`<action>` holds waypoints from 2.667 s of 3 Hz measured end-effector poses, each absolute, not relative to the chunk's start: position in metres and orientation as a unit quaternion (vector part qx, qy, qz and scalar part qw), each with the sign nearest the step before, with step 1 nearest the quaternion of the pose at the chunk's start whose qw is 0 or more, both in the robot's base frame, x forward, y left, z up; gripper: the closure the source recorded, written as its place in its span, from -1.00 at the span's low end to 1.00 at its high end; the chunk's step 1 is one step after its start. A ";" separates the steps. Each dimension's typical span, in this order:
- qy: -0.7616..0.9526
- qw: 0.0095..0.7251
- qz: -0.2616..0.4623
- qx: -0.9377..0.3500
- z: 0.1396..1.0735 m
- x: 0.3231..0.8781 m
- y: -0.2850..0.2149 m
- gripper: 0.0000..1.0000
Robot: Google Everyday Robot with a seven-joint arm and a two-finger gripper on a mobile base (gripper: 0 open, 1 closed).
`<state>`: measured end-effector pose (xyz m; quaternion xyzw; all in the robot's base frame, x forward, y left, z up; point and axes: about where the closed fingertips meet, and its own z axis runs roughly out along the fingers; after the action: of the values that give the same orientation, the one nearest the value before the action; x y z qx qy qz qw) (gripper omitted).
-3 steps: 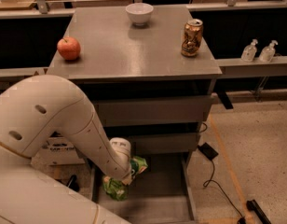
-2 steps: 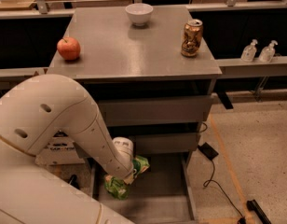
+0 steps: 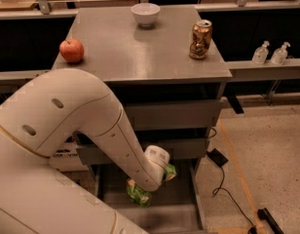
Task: Pick green rice chip bag from bottom drawer and place on counter
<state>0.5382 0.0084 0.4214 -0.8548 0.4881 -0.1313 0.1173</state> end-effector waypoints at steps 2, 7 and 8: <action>0.525 0.133 -0.169 -0.824 0.446 0.498 -0.080 1.00; 0.517 0.140 -0.243 -0.809 0.577 0.553 -0.074 1.00; 0.569 0.121 -0.282 -0.763 0.604 0.539 -0.140 1.00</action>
Offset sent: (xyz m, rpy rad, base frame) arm -0.0286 -0.0654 0.0137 -0.0105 -0.0373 -0.0790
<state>0.5391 -0.1396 0.6040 -0.7630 0.5691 -0.2817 0.1208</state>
